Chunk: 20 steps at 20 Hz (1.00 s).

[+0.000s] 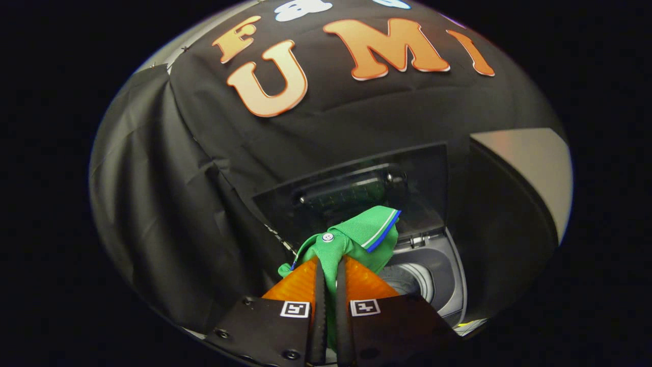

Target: Put the clothes into the washing machine and then close the washing machine lid.

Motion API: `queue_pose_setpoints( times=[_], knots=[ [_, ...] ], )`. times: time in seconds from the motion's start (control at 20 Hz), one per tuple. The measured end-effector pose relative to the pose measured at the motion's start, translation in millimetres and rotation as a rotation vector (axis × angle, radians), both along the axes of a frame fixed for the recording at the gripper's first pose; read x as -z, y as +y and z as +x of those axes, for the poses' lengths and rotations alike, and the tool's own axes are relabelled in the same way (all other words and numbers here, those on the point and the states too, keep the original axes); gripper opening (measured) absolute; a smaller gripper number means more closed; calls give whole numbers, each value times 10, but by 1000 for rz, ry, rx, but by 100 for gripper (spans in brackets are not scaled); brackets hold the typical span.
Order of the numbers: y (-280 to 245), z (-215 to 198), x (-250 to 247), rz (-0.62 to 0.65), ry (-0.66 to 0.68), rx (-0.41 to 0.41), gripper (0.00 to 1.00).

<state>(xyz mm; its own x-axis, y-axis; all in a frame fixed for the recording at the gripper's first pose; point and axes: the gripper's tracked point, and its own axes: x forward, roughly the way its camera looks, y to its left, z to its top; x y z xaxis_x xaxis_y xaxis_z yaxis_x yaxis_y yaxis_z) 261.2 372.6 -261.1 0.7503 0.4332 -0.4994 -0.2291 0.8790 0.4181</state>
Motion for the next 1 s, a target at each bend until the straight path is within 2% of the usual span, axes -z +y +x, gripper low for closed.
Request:
queue_pose_setpoints(
  times=[0.4,1.0],
  knots=[
    [21,183,1081,6,161,18,16],
    [-51,160,2028,-100,383,-22,16]
  ],
)
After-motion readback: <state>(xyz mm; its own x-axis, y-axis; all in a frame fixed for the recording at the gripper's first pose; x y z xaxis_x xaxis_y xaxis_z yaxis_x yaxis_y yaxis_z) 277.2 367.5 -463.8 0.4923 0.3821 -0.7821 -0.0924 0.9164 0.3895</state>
